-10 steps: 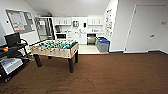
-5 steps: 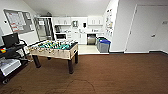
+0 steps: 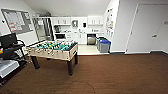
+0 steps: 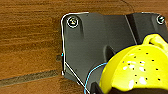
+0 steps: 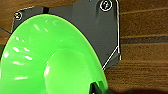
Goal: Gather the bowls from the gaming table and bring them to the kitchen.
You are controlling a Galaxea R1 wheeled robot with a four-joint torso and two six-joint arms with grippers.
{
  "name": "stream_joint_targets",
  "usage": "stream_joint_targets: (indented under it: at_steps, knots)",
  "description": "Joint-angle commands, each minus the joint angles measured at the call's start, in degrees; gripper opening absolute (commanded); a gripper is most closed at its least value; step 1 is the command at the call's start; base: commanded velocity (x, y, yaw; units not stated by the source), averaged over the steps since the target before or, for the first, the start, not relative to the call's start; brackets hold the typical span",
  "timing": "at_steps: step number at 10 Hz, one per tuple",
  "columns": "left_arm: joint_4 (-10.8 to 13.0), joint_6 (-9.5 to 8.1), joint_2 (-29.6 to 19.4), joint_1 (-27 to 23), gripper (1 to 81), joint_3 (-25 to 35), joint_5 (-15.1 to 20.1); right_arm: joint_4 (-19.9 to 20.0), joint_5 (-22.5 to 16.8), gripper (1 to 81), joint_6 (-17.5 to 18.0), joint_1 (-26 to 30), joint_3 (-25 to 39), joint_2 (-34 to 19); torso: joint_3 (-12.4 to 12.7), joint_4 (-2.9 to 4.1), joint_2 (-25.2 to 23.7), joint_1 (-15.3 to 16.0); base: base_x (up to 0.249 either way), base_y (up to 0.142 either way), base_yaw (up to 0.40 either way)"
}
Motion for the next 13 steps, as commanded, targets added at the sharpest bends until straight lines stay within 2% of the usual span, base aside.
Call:
stream_joint_targets:
  at_steps: [1,13]
  knots:
    - [0.3,0.19,-0.5,-2.4,1.0,-0.2,2.4,-0.6,-2.8,1.0,-0.1,2.0,-0.3,-0.6,0.0,0.0,0.0,0.0,0.137,0.0,0.0]
    - [0.4,0.19,-0.4,-2.4,1.0,-0.2,2.5,-0.5,-2.7,1.0,-0.1,2.0,-0.3,-0.6,0.0,0.0,0.0,0.0,0.142,0.0,0.0]
